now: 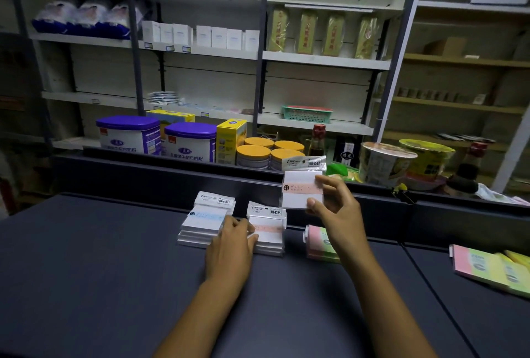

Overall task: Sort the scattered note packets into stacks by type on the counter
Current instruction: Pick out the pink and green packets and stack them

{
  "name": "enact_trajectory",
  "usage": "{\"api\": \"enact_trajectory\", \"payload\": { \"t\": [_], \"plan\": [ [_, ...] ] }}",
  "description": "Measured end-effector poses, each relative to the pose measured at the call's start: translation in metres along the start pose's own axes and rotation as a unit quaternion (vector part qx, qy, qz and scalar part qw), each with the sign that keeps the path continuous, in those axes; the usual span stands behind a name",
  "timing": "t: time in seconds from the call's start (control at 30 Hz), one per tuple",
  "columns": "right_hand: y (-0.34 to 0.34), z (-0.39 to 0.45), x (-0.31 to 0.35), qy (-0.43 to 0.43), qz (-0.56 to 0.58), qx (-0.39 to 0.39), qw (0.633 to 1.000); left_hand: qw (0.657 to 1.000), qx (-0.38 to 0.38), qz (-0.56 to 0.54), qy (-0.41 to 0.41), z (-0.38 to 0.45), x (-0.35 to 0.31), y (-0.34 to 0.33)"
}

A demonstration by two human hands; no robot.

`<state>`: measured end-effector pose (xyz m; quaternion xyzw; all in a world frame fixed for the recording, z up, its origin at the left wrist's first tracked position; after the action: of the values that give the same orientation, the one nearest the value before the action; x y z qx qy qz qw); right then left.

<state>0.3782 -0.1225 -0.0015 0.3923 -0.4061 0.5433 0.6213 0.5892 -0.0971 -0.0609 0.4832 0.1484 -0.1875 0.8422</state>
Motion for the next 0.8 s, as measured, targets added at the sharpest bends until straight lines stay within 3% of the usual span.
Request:
{"api": "enact_trajectory", "payload": {
  "t": [0.2,0.37,0.8],
  "plan": [
    [-0.001,0.001,-0.007,-0.017,-0.015,0.013,1.000,0.998,-0.021,0.005,-0.060,0.009,-0.001,0.018],
    [-0.009,0.003,-0.018,-0.030,-0.033,0.031,0.999,0.984,-0.065,0.081,-0.143,0.024,0.006,0.045],
    [-0.045,-0.003,-0.046,-0.021,-0.227,0.079,0.970,0.986,-0.067,0.091,-0.124,0.016,0.025,0.037]
  ]
}}
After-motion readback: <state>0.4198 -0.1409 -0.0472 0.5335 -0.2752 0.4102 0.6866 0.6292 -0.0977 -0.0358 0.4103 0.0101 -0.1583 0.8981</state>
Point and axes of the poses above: each hand's wrist, its own z-axis towards the middle knuckle, its own y-axis out of the back of the hand, x = y × z, the point moved 6 cm from there along z, towards the middle knuckle, and after that the axes turned 7 degrees about -y, right-handed, at the moved point
